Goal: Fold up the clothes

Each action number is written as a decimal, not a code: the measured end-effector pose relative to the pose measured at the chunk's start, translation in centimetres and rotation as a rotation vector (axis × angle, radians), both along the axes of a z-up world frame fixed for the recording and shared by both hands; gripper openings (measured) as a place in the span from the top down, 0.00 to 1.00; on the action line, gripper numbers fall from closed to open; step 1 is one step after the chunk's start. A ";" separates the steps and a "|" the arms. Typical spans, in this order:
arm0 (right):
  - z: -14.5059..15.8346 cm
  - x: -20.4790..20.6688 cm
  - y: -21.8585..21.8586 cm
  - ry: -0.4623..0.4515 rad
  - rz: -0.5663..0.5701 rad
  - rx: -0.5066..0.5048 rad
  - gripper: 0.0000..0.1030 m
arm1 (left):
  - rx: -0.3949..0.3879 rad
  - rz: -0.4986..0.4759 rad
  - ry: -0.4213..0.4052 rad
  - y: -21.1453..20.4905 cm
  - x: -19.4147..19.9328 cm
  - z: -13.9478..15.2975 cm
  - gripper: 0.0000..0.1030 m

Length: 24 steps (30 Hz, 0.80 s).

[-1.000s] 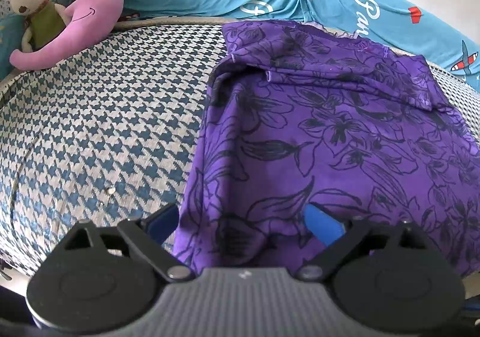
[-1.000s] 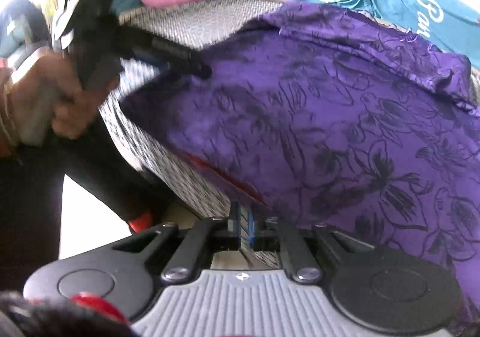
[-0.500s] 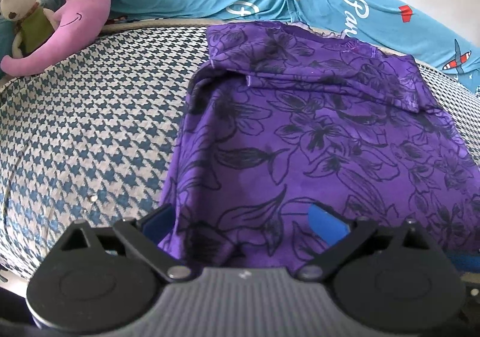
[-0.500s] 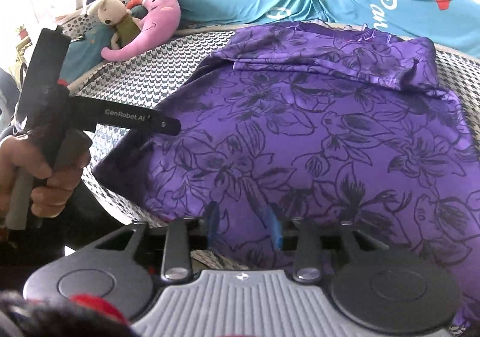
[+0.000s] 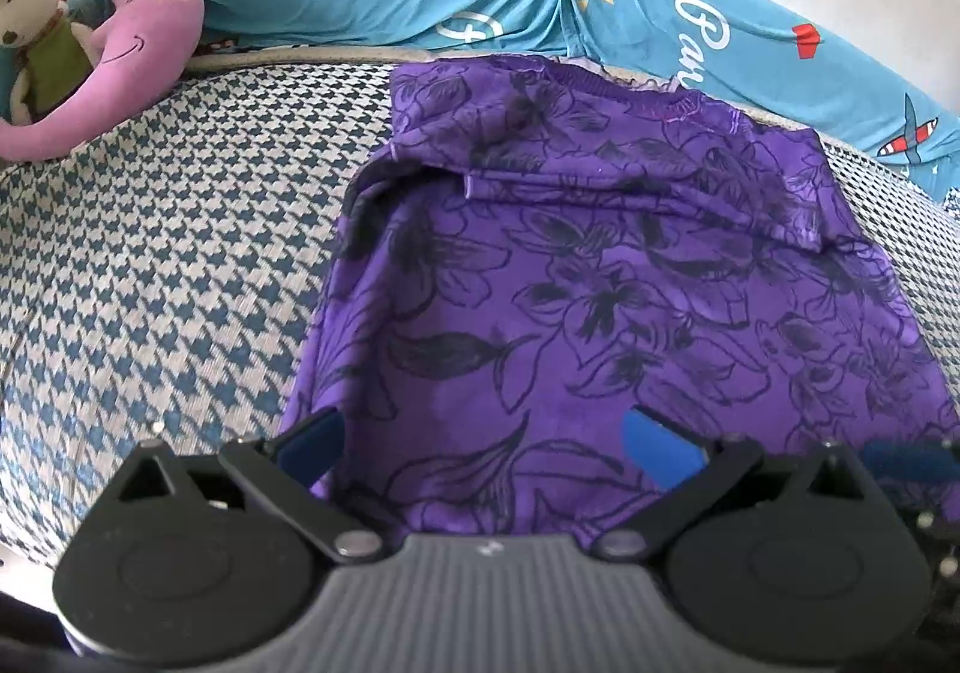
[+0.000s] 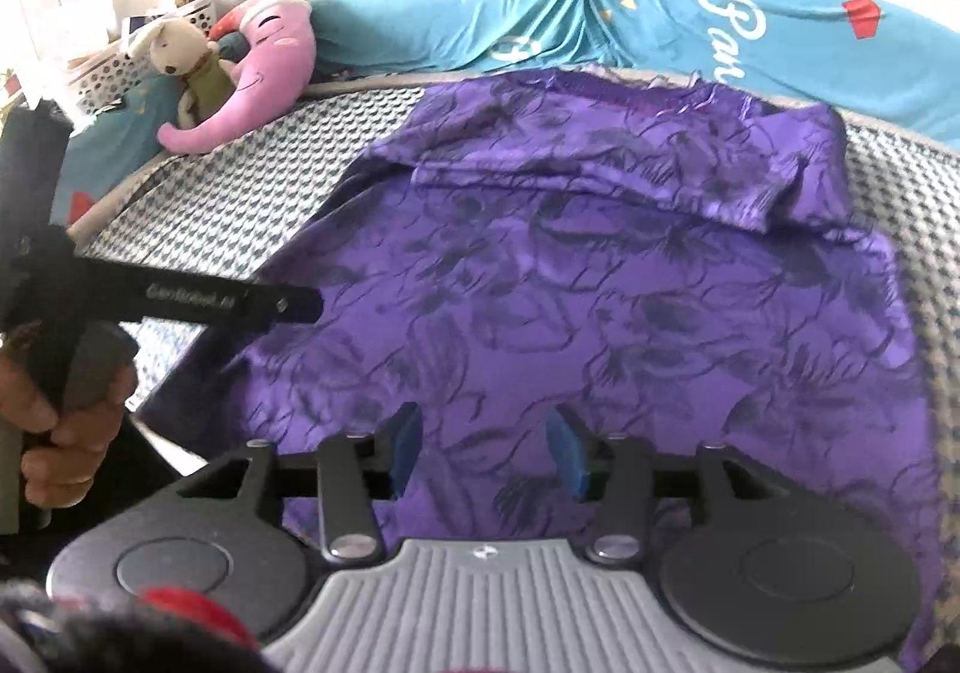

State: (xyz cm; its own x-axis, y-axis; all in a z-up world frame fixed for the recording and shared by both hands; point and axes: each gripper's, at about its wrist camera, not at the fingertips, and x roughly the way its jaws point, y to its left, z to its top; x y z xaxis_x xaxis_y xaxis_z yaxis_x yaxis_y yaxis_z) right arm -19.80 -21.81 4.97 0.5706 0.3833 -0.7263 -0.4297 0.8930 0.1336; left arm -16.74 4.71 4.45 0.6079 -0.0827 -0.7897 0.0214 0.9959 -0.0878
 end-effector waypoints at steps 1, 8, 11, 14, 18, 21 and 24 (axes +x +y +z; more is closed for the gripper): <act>0.2 0.5 -0.3 -0.007 -0.007 -0.010 0.52 | 0.007 -0.002 -0.001 -0.1 0.3 0.1 0.00; 1.3 4.5 -3.1 -0.050 -0.090 -0.018 0.52 | 0.043 -0.029 -0.017 -0.9 2.9 0.9 0.00; 1.5 6.2 -4.2 -0.054 -0.141 0.003 0.51 | 0.055 -0.044 -0.019 -1.4 4.0 1.1 0.00; 1.3 7.4 -4.9 -0.043 -0.186 0.016 0.51 | 0.048 -0.060 -0.014 -1.8 5.0 1.2 0.00; 0.9 8.9 -5.7 -0.033 -0.224 0.021 0.51 | 0.044 -0.067 -0.006 -2.3 6.1 1.0 0.00; 0.8 9.9 -6.2 -0.035 -0.250 0.020 0.51 | 0.044 -0.070 0.001 -2.7 7.0 0.8 0.00; 0.6 11.0 -6.8 -0.042 -0.287 0.028 0.50 | 0.041 -0.066 0.007 -2.9 8.1 0.6 0.00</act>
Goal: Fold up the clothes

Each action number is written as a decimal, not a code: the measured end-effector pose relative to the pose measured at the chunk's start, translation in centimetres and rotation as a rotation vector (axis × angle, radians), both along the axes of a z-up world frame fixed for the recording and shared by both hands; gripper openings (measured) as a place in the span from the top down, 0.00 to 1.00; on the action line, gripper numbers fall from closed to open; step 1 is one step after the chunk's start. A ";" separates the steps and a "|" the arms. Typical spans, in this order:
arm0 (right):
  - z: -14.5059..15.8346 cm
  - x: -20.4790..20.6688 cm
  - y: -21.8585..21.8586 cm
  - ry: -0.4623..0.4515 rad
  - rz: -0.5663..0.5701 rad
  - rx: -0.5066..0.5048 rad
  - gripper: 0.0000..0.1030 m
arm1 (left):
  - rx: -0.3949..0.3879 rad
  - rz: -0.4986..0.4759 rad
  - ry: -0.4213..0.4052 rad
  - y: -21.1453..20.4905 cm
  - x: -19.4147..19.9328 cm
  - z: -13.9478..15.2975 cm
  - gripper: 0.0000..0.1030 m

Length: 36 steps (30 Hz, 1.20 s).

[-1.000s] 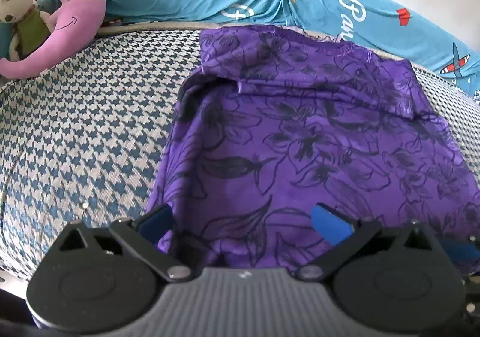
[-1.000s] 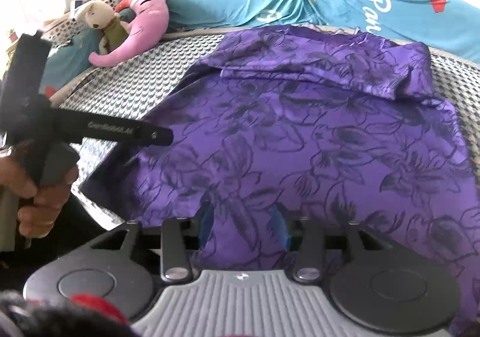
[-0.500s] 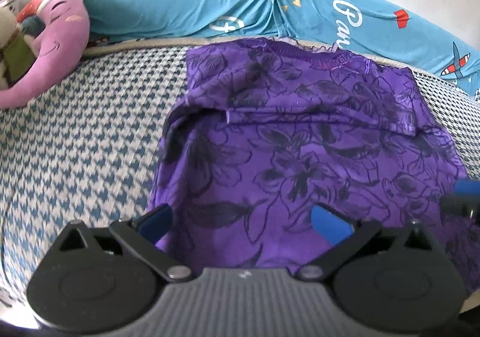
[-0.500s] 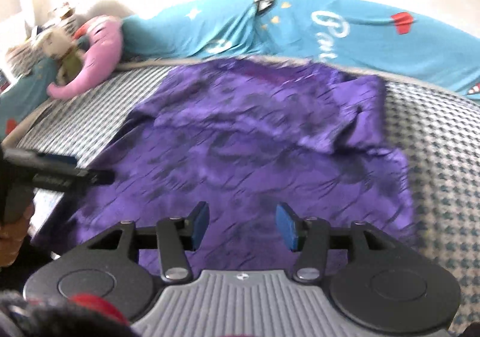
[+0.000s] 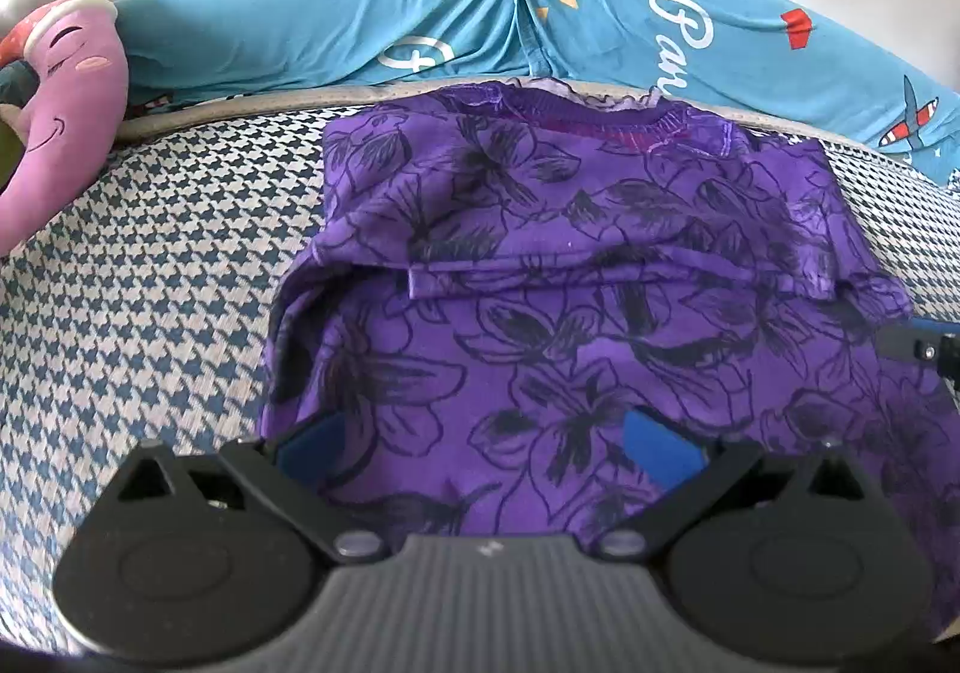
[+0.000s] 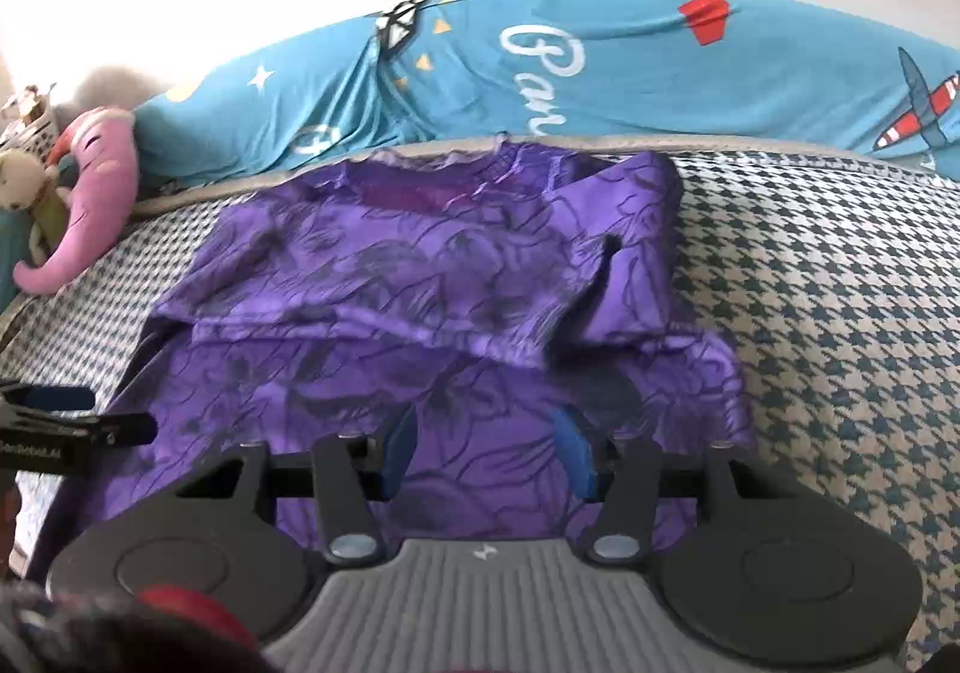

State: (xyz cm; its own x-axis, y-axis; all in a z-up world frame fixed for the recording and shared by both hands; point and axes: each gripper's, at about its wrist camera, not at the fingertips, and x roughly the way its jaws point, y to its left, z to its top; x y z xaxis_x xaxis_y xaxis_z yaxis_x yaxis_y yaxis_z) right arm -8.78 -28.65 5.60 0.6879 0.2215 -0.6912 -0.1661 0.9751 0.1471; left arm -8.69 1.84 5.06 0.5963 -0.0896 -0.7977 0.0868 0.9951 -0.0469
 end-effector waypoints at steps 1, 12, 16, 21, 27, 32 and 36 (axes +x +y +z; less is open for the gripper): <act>0.0 0.4 -0.3 -0.005 -0.020 0.004 0.49 | -0.004 0.003 0.001 0.0 0.4 0.0 0.00; -0.7 5.2 -3.6 -0.063 -0.185 0.035 0.38 | 0.034 0.045 -0.021 0.5 5.3 -0.4 0.00; -1.3 7.0 -3.9 -0.082 -0.199 0.016 0.34 | 0.052 0.075 -0.017 1.2 7.0 -1.0 0.00; -2.4 9.2 -4.2 -0.082 -0.201 -0.007 0.33 | 0.052 0.099 -0.003 1.8 8.6 -1.5 0.00; -3.9 11.3 -4.6 -0.051 -0.193 -0.005 0.32 | 0.036 0.110 0.000 2.0 9.7 -1.6 0.00; -5.2 12.2 -4.6 -0.025 -0.184 -0.016 0.32 | 0.022 0.105 0.008 2.0 10.0 -1.7 0.00; -5.5 12.4 -4.3 -0.034 -0.165 -0.013 0.39 | 0.034 0.112 0.004 2.1 10.0 -1.8 0.00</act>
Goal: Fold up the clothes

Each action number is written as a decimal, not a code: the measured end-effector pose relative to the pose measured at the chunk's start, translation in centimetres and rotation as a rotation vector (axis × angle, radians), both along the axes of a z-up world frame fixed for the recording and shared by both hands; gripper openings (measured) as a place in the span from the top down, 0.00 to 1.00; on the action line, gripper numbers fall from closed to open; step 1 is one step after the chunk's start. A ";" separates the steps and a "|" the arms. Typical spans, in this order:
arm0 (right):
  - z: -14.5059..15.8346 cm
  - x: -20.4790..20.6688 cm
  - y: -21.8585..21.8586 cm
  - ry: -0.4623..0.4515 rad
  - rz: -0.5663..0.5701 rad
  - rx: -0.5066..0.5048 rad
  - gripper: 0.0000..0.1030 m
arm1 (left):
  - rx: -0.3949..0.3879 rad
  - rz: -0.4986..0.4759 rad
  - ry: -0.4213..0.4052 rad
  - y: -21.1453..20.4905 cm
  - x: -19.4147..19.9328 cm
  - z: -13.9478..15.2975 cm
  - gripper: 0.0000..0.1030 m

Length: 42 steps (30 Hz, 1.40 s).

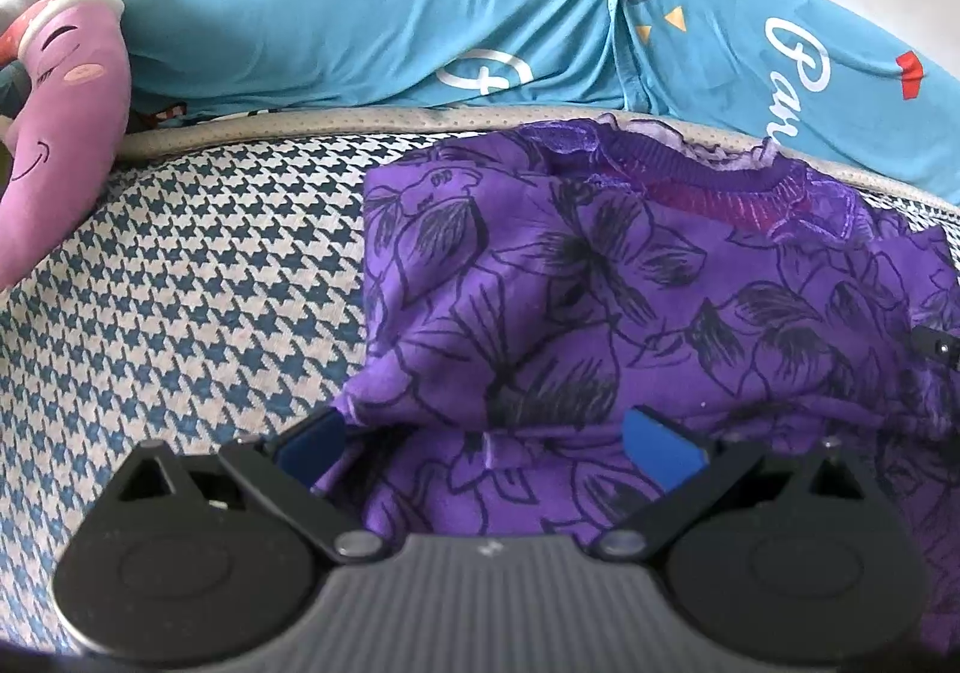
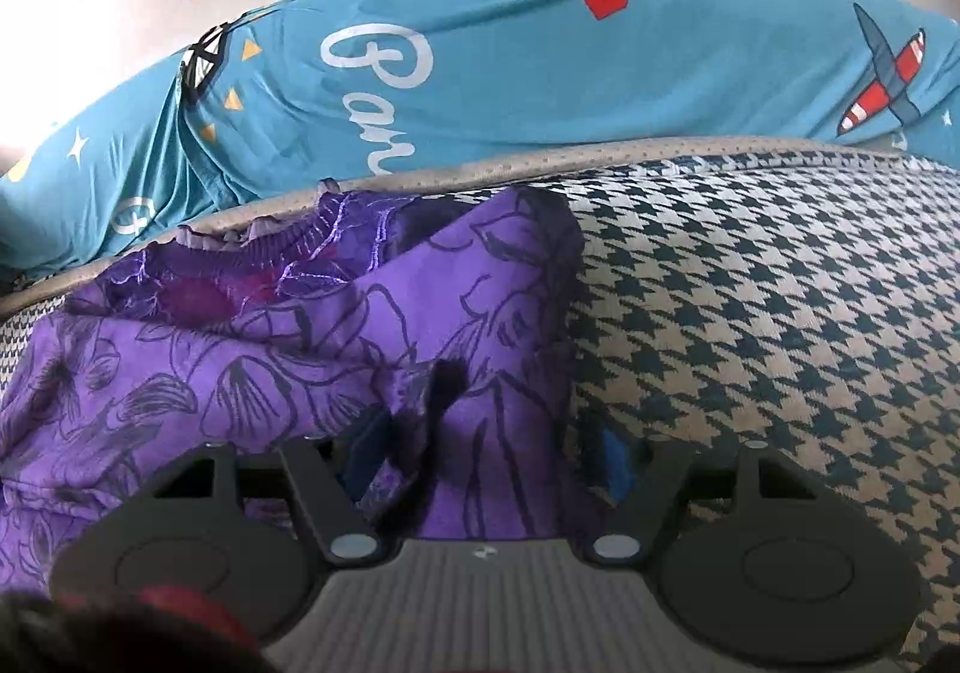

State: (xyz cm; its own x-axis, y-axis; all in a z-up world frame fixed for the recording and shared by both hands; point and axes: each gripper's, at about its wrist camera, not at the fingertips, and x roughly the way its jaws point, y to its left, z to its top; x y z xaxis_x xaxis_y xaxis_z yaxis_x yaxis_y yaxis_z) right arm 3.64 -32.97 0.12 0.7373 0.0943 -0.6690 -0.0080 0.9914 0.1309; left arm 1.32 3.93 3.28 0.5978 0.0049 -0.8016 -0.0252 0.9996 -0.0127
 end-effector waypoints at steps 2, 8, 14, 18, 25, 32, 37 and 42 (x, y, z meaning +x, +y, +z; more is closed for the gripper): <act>0.0 0.0 0.3 -0.007 0.011 -0.004 0.49 | -0.003 0.008 0.003 0.3 0.1 -0.1 0.00; 0.7 -0.4 2.0 -0.032 0.044 -0.045 0.80 | -0.022 0.024 0.024 0.8 0.2 -0.3 0.00; 2.8 -1.5 3.2 -0.107 0.042 -0.074 0.82 | -0.030 0.055 0.021 1.6 0.0 -0.1 0.00; 2.5 -1.4 2.6 -0.097 0.028 -0.036 0.82 | -0.038 0.078 0.024 2.3 0.0 -0.2 0.00; 0.8 -0.6 1.6 -0.044 0.004 -0.001 0.67 | -0.037 0.083 0.031 2.7 -0.1 -0.4 0.00; -0.1 -0.5 0.7 -0.023 0.001 0.037 0.53 | -0.038 0.085 0.033 2.9 -0.1 -0.5 0.00; 0.0 -0.5 0.8 -0.027 0.010 0.045 0.69 | -0.022 0.080 0.034 2.6 -0.1 -0.7 0.00; 0.8 -0.8 2.2 -0.051 0.016 0.018 0.82 | -0.015 0.095 0.033 3.1 -0.1 -0.8 0.00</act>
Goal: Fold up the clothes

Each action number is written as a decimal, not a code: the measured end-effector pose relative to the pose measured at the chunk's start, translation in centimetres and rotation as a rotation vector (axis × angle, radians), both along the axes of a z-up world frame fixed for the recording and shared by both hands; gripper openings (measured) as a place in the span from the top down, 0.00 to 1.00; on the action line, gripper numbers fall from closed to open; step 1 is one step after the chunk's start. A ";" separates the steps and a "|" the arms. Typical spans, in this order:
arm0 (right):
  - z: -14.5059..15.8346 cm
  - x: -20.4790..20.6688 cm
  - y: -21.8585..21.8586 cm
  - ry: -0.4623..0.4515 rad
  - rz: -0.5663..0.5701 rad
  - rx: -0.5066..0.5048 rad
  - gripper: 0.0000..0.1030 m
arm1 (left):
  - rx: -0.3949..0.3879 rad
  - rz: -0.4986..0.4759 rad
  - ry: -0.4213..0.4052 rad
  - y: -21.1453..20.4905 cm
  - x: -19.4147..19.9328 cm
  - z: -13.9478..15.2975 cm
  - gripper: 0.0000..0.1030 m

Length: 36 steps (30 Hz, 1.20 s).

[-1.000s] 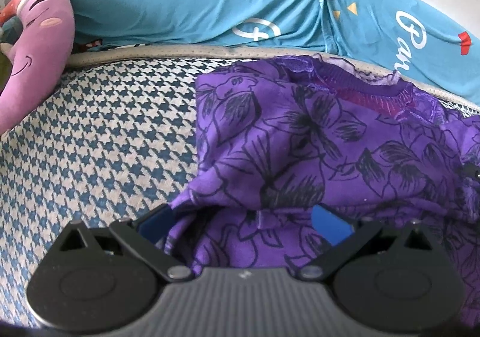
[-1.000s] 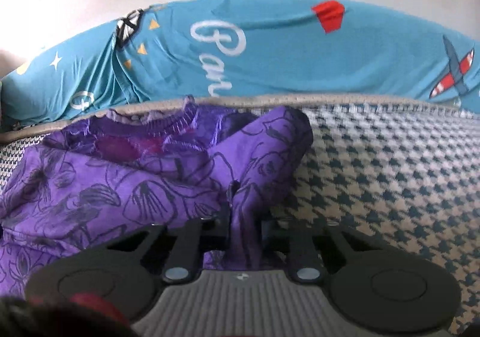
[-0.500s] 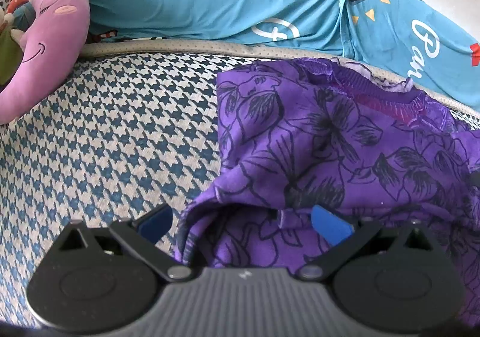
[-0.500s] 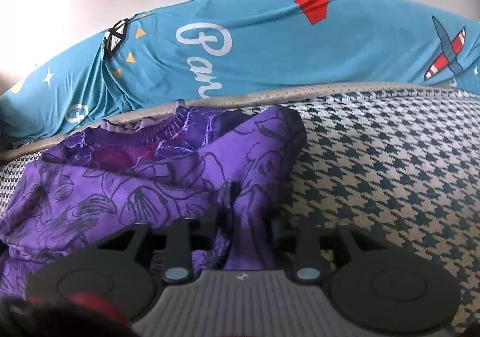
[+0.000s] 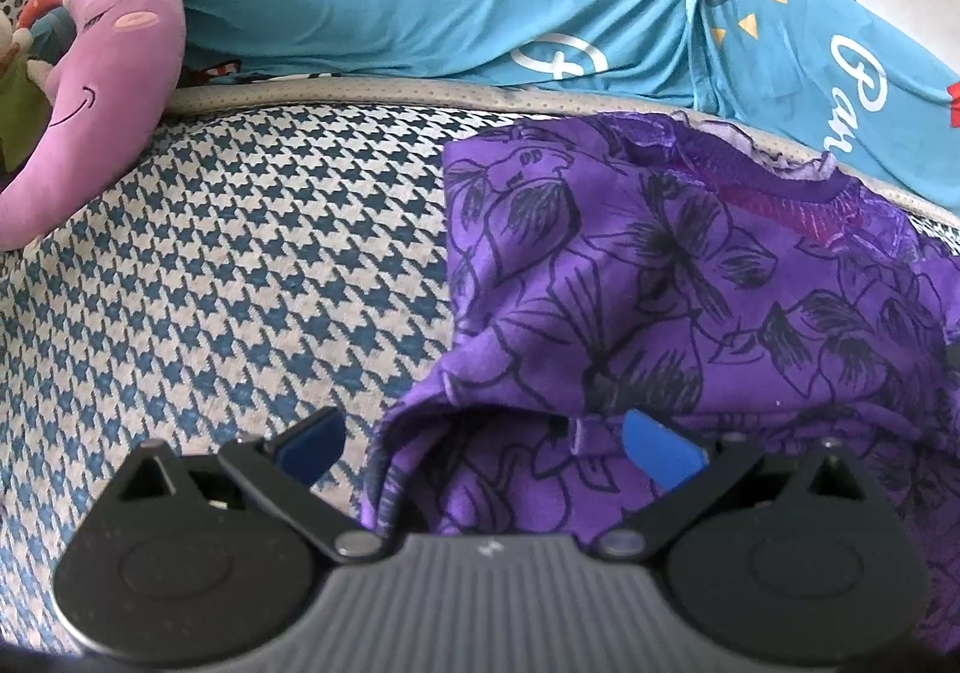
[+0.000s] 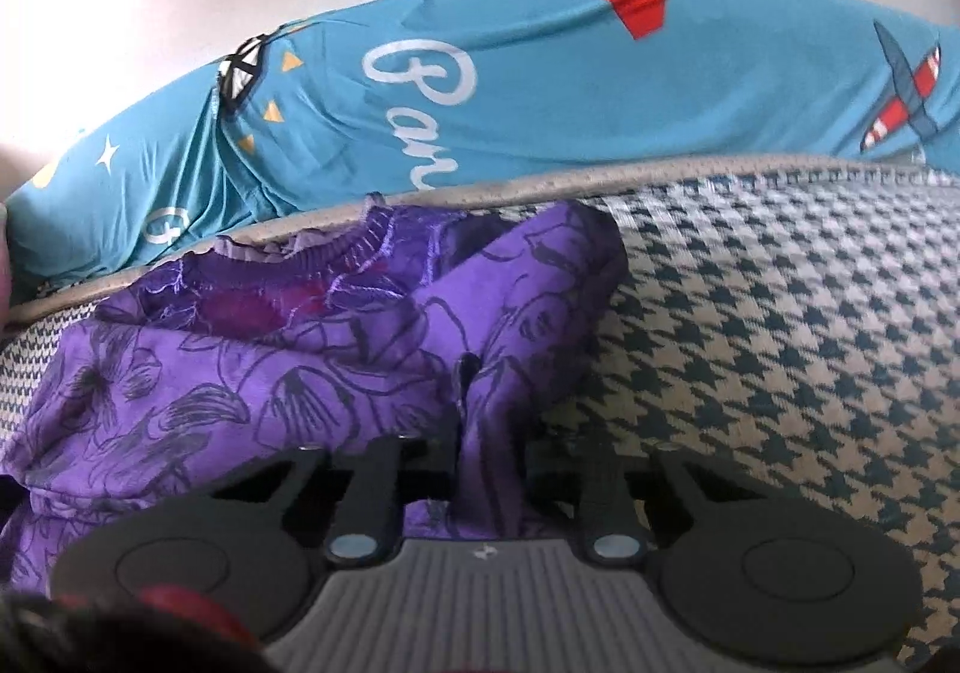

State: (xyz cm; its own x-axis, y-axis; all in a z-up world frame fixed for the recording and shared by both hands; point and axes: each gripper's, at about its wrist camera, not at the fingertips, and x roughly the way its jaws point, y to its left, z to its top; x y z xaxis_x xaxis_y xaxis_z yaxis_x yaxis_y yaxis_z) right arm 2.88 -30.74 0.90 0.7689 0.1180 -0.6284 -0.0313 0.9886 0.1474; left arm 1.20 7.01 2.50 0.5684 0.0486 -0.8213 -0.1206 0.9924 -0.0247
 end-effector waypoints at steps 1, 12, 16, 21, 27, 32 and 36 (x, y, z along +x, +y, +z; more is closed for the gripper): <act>0.3 -0.1 0.3 -0.009 -0.004 -0.005 0.82 | 0.001 0.007 -0.001 0.2 0.0 0.0 0.00; 4.2 -0.8 6.3 -0.100 0.018 0.032 0.83 | -0.011 0.086 -0.026 3.8 -1.2 0.6 0.00; 5.1 -0.7 9.4 -0.136 0.066 0.049 0.83 | -0.021 0.106 -0.030 5.1 -1.5 0.9 0.00; 5.5 -0.9 14.1 -0.185 0.151 0.060 0.83 | -0.024 0.121 -0.043 6.3 -1.9 1.4 0.00; 5.7 -1.2 19.8 -0.246 0.281 0.076 0.83 | -0.048 0.170 -0.045 8.8 -2.2 2.2 0.00; 4.3 -1.1 24.8 -0.276 0.409 0.025 0.83 | -0.056 0.201 -0.050 10.4 -2.4 2.7 0.00; 1.8 -0.5 26.7 -0.240 0.492 0.015 0.80 | -0.056 0.241 -0.049 11.8 -2.4 2.9 0.00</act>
State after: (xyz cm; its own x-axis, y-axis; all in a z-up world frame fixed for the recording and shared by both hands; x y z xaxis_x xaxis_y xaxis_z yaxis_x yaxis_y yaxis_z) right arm 2.39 -4.04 2.69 0.7423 0.5073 -0.4378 -0.5237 0.8468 0.0933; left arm -1.23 18.79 5.45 0.5849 0.1433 -0.7984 -0.3514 0.9319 -0.0902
